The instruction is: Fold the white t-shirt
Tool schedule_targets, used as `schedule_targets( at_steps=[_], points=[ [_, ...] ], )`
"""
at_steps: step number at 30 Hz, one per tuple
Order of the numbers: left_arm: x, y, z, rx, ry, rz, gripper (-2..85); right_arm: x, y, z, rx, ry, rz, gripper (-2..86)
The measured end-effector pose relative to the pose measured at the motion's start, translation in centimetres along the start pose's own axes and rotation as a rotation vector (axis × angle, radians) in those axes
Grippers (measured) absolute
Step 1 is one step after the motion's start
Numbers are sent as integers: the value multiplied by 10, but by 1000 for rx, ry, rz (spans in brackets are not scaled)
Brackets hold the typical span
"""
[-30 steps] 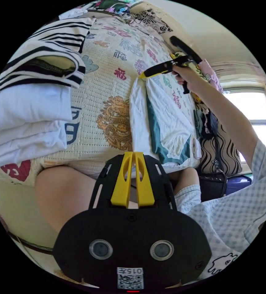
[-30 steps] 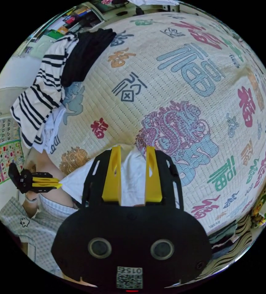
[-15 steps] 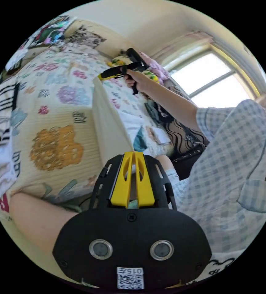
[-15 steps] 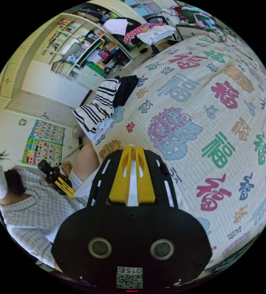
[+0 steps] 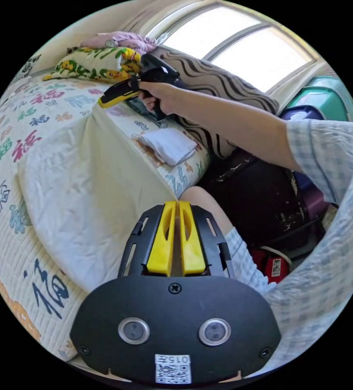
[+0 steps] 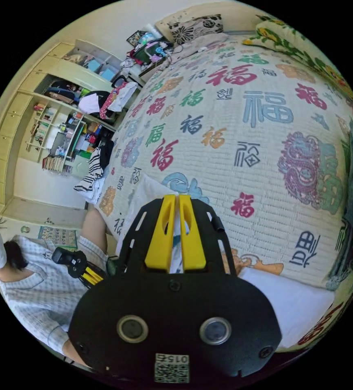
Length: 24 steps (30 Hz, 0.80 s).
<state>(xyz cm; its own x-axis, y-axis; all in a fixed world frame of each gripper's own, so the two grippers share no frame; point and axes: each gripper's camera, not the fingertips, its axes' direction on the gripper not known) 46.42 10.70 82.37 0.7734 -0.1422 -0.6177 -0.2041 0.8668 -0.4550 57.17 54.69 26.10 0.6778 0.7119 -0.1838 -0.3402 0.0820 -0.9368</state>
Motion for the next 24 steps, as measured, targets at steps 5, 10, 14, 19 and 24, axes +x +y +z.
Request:
schedule_targets(
  at_steps=[5,10,14,19,24],
  points=[
    [-6,-30,69,-133,51,8,48,63,39,10,58,-51,110,62],
    [0,-50,39,-12,123,99,48,66,72,-8,154,35,63,43],
    [-65,-62,5,31,-172,-8,19,43,90,-2,152,46,-100,18],
    [-157,-61,25,-111,-320,-155,0,55,99,52,-81,14,-109,0],
    [-176,-63,8,-56,-286,-163,21,77,138,64,-124,72,-64,4]
  ],
)
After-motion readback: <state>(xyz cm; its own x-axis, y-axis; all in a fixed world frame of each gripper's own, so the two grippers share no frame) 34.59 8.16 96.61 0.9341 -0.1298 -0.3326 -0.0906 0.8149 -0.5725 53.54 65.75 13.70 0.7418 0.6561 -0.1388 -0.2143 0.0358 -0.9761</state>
